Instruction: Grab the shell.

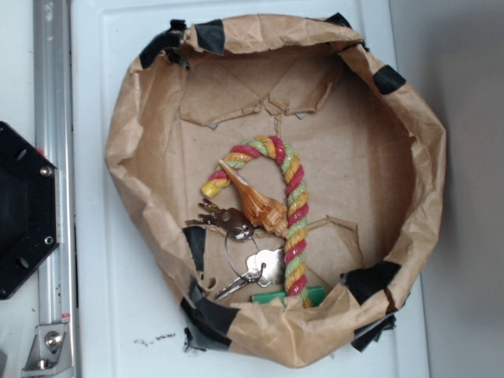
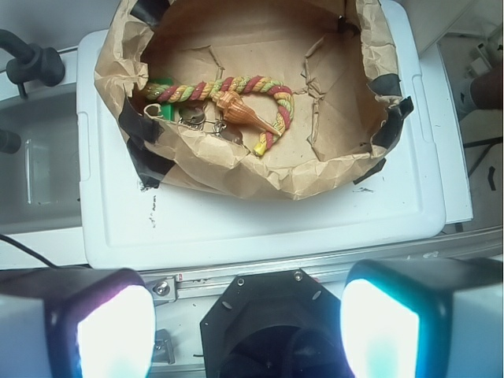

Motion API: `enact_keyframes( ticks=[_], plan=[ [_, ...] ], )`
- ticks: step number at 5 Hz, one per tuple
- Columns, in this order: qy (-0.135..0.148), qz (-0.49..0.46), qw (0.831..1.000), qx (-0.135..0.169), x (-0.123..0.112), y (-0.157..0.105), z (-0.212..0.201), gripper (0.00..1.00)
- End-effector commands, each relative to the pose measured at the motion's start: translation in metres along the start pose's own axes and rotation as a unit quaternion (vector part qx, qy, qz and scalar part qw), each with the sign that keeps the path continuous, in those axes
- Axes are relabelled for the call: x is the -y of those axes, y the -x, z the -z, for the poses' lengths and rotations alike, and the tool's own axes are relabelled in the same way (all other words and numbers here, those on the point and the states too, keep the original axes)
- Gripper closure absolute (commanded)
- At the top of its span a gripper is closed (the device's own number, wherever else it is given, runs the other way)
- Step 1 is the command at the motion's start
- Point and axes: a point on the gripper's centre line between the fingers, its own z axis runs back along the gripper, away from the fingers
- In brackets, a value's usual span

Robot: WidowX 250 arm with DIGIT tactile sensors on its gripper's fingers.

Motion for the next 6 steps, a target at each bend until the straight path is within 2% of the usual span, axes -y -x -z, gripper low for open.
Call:
enact_keyframes(
  ticks=[1,2,3,4,5,6],
  plan=[
    [0.0,0.0,1.0,0.0,0.0,0.0,0.0,0.0],
    [-0.011,0.05,0.998,0.043,-0.017,-0.047,0.015,0.0],
    [0.02,0.06,0.996,0.064,-0.03,-0.088,0.034,0.0],
    [0.046,0.064,0.995,0.066,-0.045,-0.12,0.079,0.0],
    [0.034,0.108,0.993,0.034,-0.041,-0.134,0.131,0.0],
    [0.035,0.178,0.983,0.009,-0.017,-0.134,0.167,0.0]
  ],
)
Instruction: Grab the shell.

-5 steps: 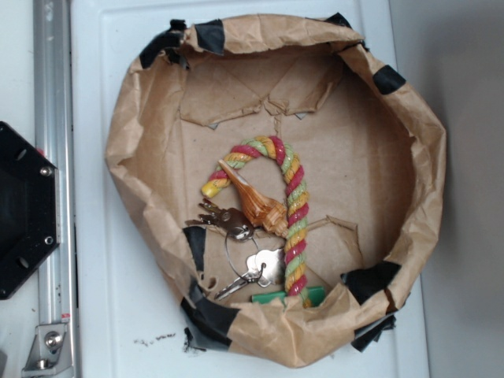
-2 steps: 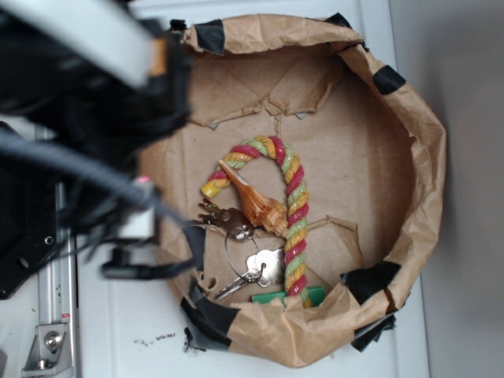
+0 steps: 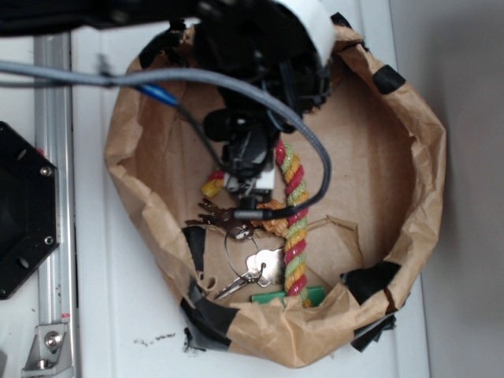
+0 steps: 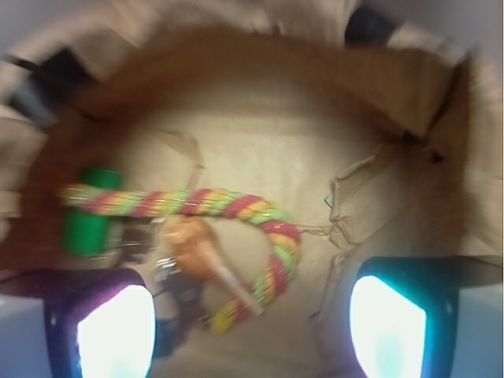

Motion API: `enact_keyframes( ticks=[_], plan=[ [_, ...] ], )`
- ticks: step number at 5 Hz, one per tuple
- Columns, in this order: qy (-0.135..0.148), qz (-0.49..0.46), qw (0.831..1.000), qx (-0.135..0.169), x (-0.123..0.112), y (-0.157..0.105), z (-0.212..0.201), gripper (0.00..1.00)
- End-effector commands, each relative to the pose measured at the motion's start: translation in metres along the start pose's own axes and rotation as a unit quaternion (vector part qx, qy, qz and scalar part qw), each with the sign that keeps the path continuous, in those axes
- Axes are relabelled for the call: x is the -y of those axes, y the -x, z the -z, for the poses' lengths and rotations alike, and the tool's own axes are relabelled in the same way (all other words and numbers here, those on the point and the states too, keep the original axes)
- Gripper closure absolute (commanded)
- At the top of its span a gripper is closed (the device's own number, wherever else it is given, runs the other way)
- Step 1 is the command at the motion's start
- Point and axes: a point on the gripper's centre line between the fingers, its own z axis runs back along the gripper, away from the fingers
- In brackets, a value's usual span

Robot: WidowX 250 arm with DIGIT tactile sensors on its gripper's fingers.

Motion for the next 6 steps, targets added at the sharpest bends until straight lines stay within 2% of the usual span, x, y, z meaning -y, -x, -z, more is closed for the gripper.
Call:
enact_keyframes(
  ticks=[1,2,3,4,5,6],
  plan=[
    [0.0,0.135,0.991,-0.022,0.052,-0.004,0.048,0.0],
    [-0.005,0.158,0.987,-0.031,0.069,0.009,0.058,0.0],
    [-0.006,0.161,0.986,-0.051,0.069,0.022,0.073,0.0],
    [-0.017,0.146,0.987,-0.067,0.058,0.021,0.087,0.0],
    [-0.018,0.12,0.99,-0.068,0.045,0.01,0.088,0.0],
    [-0.024,0.098,0.992,-0.071,0.039,0.001,0.09,0.61]
  ],
)
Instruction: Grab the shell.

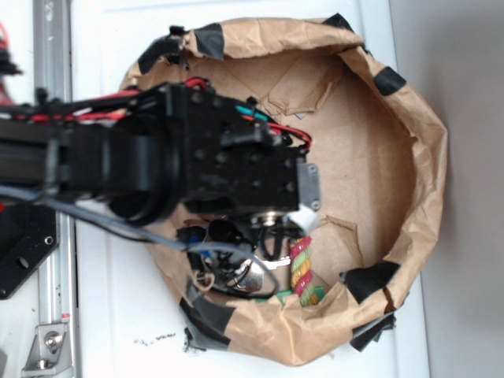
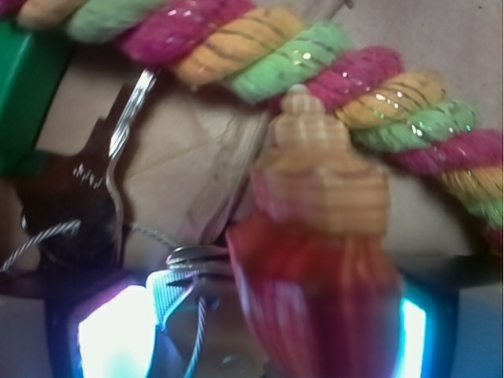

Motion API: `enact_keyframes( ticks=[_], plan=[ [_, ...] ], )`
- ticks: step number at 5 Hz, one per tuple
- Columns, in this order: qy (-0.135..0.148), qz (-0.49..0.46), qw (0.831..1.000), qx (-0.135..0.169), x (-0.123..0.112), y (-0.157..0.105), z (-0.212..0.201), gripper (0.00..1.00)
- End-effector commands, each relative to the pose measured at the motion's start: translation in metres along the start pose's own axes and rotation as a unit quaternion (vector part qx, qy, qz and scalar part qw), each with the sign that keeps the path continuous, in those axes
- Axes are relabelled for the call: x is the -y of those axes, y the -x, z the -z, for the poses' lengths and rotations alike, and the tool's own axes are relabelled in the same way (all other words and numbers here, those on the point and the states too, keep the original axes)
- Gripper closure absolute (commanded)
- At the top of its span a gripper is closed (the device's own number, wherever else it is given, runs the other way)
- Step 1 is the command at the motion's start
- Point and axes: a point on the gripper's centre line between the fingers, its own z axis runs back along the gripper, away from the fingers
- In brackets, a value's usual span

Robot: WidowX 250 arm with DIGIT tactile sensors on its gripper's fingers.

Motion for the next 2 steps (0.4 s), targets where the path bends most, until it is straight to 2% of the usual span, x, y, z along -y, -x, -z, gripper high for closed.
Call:
enact_keyframes(
  ticks=[1,2],
  plan=[
    [-0.011,-0.047,0.999,0.017,-0.021,-0.017,-0.011,1.0],
    [-0.011,-0.088,0.996,0.03,-0.039,-0.021,-0.032,1.0]
  ],
)
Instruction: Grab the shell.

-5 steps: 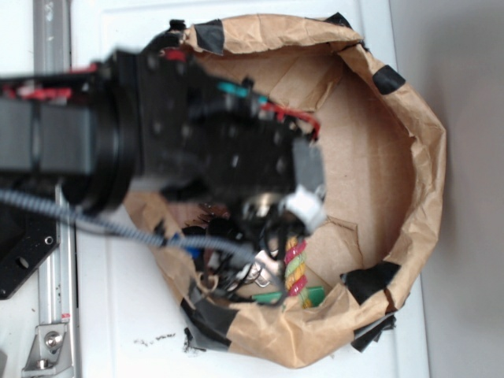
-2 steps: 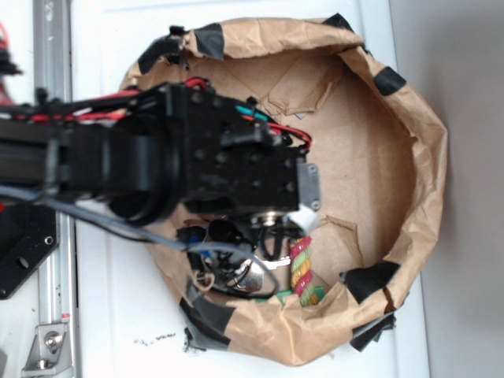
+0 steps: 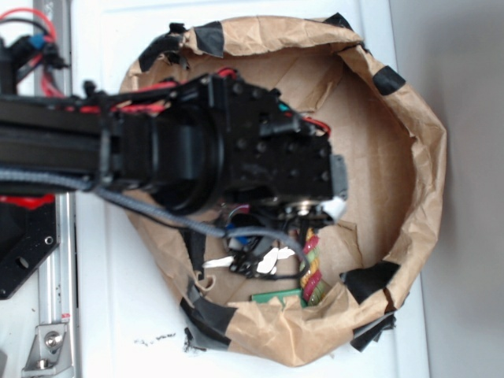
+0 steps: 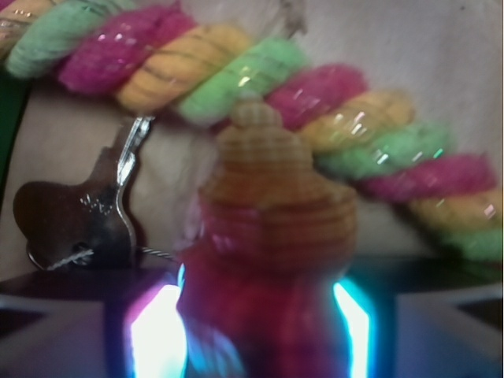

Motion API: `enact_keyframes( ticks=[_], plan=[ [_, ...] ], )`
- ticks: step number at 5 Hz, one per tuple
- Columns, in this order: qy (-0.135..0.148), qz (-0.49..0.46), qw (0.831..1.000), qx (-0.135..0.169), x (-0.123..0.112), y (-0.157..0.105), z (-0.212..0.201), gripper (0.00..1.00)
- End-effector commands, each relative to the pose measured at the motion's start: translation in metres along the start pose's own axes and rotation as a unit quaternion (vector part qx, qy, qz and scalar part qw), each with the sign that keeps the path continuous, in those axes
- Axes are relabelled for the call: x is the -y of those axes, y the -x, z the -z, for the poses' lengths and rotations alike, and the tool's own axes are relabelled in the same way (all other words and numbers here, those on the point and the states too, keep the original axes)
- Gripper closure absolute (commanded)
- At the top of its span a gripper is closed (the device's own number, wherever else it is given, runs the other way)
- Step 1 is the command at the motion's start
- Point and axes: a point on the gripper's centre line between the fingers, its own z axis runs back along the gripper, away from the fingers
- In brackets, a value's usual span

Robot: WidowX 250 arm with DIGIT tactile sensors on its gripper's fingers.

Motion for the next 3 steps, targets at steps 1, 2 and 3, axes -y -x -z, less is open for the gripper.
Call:
enact_keyframes(
  ticks=[1,2,3],
  plan=[
    [-0.039,-0.077,0.995,0.057,-0.029,-0.011,-0.057,1.0],
    [-0.051,-0.116,0.987,0.096,-0.033,-0.004,-0.103,1.0],
    [-0.031,-0.239,0.963,0.118,-0.025,0.021,-0.145,1.0]
  ],
)
